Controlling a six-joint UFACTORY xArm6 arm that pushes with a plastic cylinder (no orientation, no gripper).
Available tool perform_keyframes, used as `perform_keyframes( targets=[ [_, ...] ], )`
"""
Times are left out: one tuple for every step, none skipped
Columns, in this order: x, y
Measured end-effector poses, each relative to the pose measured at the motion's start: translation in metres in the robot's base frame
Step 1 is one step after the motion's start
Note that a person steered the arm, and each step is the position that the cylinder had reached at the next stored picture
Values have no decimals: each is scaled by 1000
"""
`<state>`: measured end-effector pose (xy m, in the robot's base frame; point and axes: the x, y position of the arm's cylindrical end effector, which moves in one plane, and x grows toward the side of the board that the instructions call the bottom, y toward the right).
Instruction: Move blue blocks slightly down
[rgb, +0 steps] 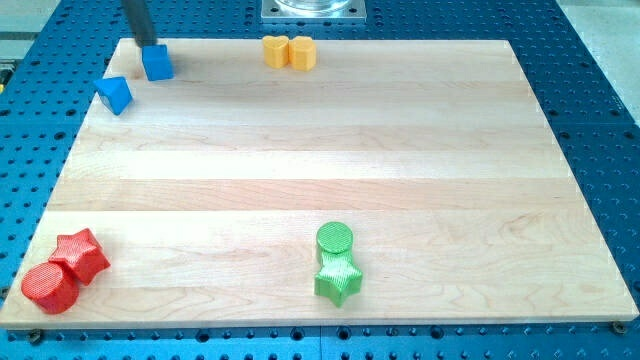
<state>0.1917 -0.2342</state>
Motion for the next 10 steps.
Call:
perform_keyframes(
  targets=[
    [0,6],
    [0,7],
    [0,7],
    [0,9],
    [2,9],
    [10,22],
    [20,12],
    [41,-12],
    [55,-16],
    [55,-16]
  ],
)
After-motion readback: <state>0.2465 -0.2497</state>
